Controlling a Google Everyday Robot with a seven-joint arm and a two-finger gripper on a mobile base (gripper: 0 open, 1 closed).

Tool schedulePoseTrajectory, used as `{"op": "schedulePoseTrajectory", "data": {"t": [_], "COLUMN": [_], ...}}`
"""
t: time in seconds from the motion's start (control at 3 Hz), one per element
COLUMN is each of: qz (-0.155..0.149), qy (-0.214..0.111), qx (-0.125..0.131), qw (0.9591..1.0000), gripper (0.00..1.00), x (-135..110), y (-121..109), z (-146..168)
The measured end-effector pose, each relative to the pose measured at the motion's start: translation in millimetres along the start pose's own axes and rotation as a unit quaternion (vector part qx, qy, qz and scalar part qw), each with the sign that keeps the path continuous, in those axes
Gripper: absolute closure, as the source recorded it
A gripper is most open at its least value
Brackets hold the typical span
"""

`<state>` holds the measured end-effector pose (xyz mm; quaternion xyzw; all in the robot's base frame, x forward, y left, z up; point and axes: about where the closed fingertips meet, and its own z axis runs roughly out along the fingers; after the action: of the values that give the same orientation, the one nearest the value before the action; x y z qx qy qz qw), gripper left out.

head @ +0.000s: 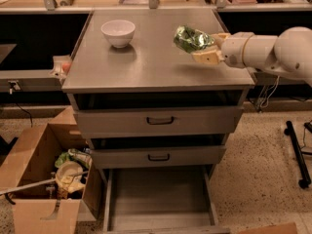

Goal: Pick green can from bottom drawer and place on counter

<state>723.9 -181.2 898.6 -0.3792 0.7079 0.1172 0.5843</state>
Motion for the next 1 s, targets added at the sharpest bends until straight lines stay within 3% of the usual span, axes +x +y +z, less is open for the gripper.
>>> {"op": "schedulePoseTrajectory", "data": {"t": [0.33,1.0], "qz": [0.061,0.141], "qy": [0.041,0.127], "qx": [-0.02,-0.044], "qw": [0.9971,0.9807], "gripper": [1.0,1.0], "x": [14,64], "y": [-28,-54], "z": [17,58]}}
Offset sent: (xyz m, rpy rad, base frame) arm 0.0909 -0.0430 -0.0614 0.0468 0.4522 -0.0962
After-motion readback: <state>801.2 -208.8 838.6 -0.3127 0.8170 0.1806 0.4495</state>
